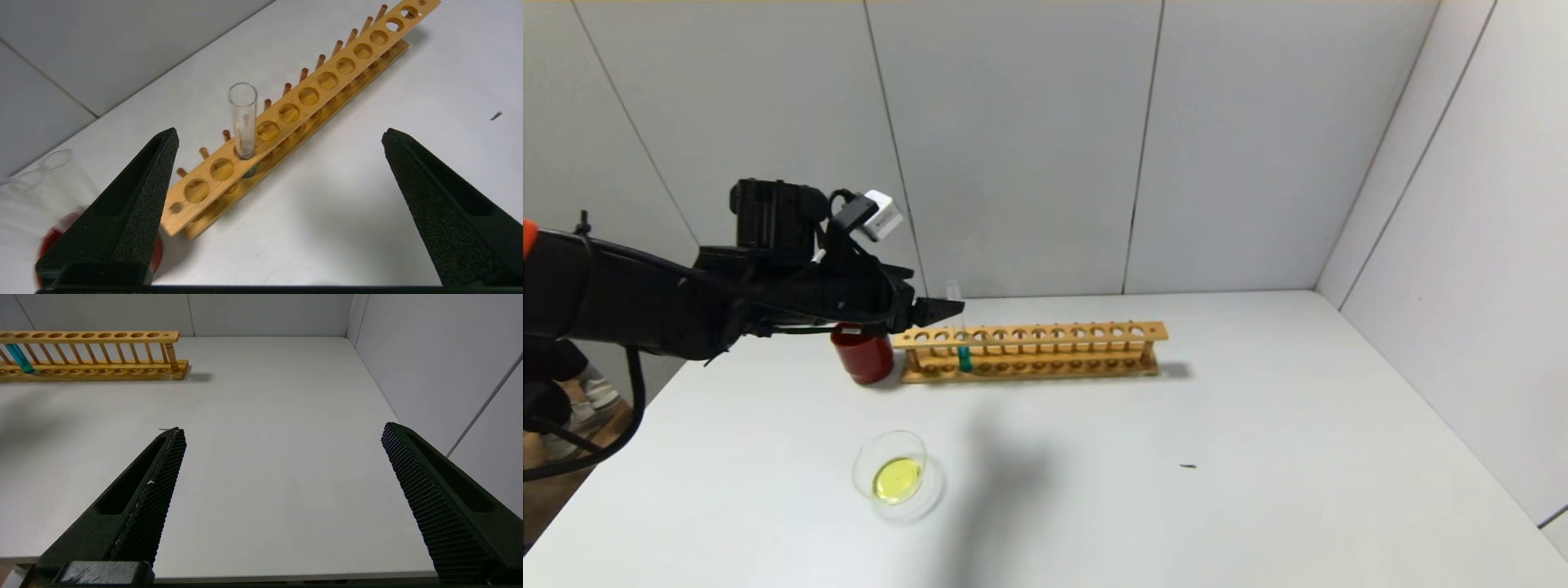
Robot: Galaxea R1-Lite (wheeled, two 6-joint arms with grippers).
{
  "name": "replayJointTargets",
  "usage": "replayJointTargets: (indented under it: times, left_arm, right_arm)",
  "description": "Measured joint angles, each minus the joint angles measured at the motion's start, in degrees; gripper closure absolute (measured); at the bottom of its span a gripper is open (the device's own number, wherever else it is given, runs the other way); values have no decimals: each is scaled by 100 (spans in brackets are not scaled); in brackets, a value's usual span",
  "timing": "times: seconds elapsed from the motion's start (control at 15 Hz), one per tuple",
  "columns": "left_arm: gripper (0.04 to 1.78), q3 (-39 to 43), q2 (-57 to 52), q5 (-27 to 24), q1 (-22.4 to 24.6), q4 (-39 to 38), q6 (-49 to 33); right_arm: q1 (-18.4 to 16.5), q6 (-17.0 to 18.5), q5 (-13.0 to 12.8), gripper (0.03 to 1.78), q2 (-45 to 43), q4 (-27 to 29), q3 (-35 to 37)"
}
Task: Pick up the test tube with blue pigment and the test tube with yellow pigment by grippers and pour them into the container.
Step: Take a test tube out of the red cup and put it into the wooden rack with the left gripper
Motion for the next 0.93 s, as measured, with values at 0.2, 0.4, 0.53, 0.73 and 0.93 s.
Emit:
replayJointTargets:
  times: [0.2,0.4,0.53,0.73,0.93]
  left_arm:
    - [7,-399,533,328,-108,-56,-108]
    - [8,-956,1156,729,-238,-218,-190]
    - [18,-1226,1492,802,-315,-246,-356]
    - [50,-1334,1742,819,-345,-307,-369]
    - [107,-1345,1820,823,-354,-307,-369]
  right_arm:
    - [0,0,0,6,0,2,0]
    - [0,2,-2,6,0,0,0]
    - [0,2,0,6,0,2,0]
    - [0,0,0,6,0,2,0]
    - [0,0,0,6,0,2,0]
